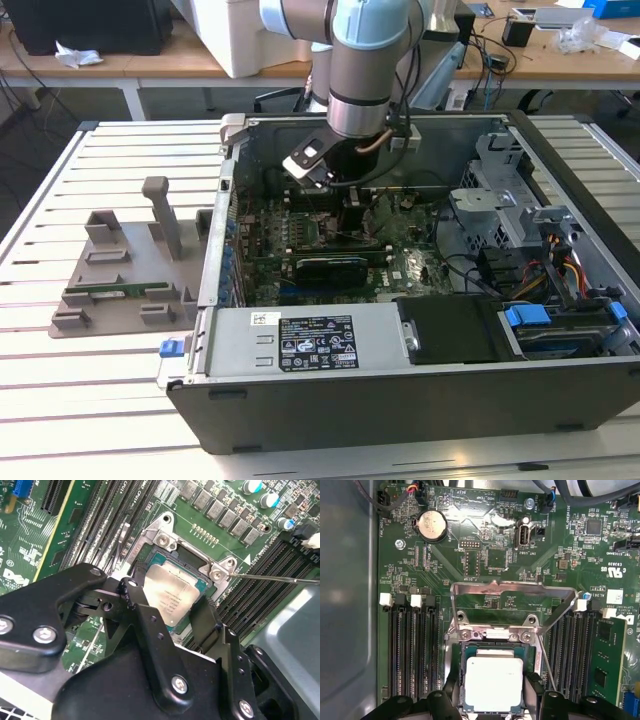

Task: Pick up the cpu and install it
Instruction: 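Place the cpu into insertion slot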

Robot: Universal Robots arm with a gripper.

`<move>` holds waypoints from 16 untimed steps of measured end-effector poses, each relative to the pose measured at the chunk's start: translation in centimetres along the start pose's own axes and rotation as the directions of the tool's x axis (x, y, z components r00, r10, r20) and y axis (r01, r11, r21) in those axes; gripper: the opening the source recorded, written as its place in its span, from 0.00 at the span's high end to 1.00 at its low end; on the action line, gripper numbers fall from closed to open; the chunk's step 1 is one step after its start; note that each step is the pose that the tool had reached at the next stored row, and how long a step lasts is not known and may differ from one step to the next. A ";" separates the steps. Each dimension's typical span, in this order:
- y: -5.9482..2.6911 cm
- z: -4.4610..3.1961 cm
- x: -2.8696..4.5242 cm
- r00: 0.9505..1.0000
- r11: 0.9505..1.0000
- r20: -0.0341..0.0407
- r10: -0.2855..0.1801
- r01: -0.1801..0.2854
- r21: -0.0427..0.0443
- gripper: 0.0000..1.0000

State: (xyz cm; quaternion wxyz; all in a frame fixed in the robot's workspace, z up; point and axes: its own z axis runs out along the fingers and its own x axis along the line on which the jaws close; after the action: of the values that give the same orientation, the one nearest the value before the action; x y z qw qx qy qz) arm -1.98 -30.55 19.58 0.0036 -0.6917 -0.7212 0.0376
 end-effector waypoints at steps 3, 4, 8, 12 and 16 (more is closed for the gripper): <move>-0.01 -0.09 0.01 1.000 1.000 0.000 0.000 0.000 0.000 0.38; -0.03 -0.39 -0.01 1.000 1.000 0.001 0.000 0.000 0.000 0.38; -0.10 -1.46 -0.07 1.000 1.000 0.002 0.000 0.000 0.000 0.38; -0.15 -1.49 -0.54 1.000 1.000 0.001 0.000 0.000 0.000 0.58; -0.21 -1.38 -1.51 1.000 1.000 -0.005 -0.001 0.001 -0.001 0.82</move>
State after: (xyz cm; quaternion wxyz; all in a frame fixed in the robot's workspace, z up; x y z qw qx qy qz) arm -2.05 -32.00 21.04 0.0053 -0.6914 -0.7215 0.0356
